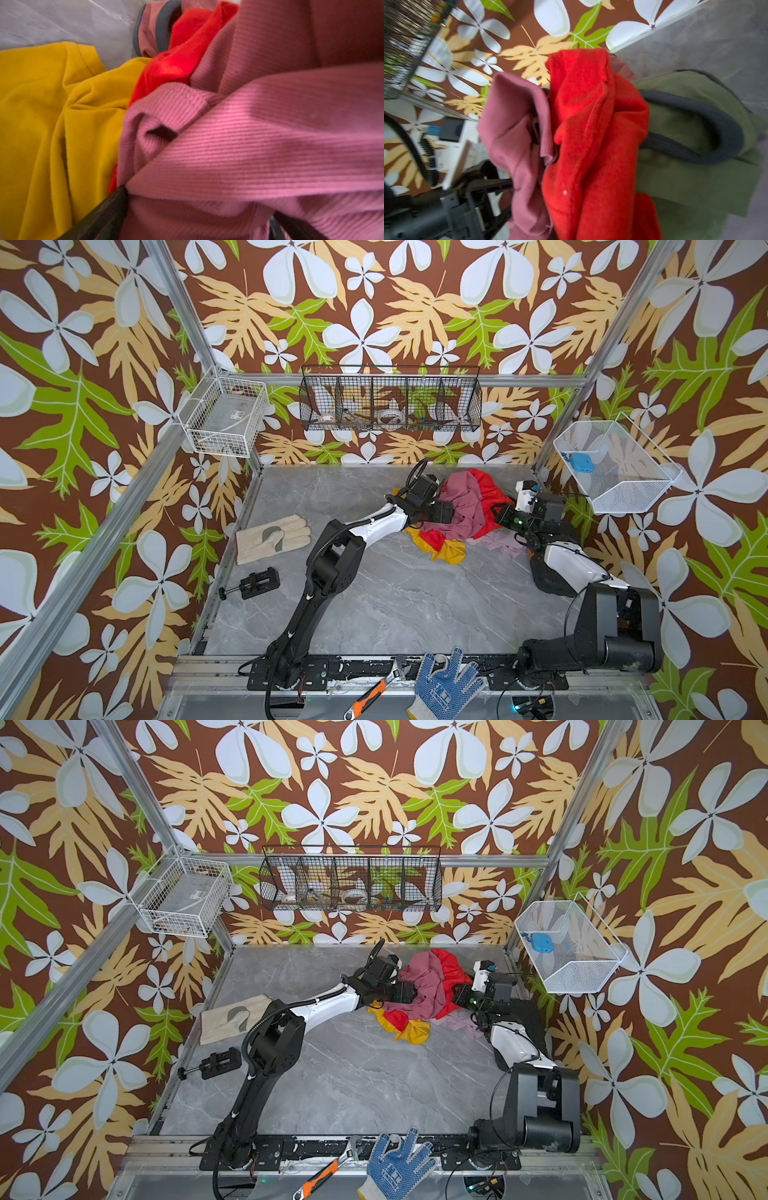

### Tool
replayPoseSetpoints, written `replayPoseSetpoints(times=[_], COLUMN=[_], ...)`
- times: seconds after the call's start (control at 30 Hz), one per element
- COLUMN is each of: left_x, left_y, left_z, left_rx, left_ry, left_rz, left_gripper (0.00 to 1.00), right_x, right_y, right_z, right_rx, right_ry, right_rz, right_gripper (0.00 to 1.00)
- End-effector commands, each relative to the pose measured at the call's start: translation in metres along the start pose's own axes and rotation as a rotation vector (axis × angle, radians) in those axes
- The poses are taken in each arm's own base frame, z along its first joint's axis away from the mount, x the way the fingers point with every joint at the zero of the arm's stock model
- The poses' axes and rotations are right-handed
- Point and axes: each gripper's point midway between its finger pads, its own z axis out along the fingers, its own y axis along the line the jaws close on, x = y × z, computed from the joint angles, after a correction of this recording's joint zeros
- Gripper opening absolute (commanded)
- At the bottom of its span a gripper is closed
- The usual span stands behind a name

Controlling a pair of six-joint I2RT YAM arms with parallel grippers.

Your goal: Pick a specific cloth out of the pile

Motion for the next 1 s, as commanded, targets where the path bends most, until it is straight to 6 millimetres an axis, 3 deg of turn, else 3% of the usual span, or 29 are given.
replayPoseSetpoints(times=[0.0, 0.6, 0.8, 0.97], left_x=[0.006, 0.002, 0.002, 0.004], left_y=[0.008, 0.019, 0.021, 0.021], left_z=[0.003, -0.002, -0.002, -0.001], left_rx=[-0.029, -0.066, -0.071, -0.074], left_ry=[0.021, 0.017, 0.017, 0.033], left_rz=[-0.011, 0.0, 0.002, 0.007], left_gripper=[0.98, 0.98, 0.99, 0.99], right_x=[-0.045, -0.138, -0.156, -0.16], right_y=[0.044, 0.159, 0.18, 0.182], right_z=[-0.02, -0.108, -0.128, -0.144], right_rx=[-0.131, -0.389, -0.419, -0.375], right_ry=[-0.146, -0.4, -0.436, -0.48], right_rz=[-0.038, -0.099, -0.131, -0.168], right_gripper=[0.0, 0.0, 0.0, 0.0])
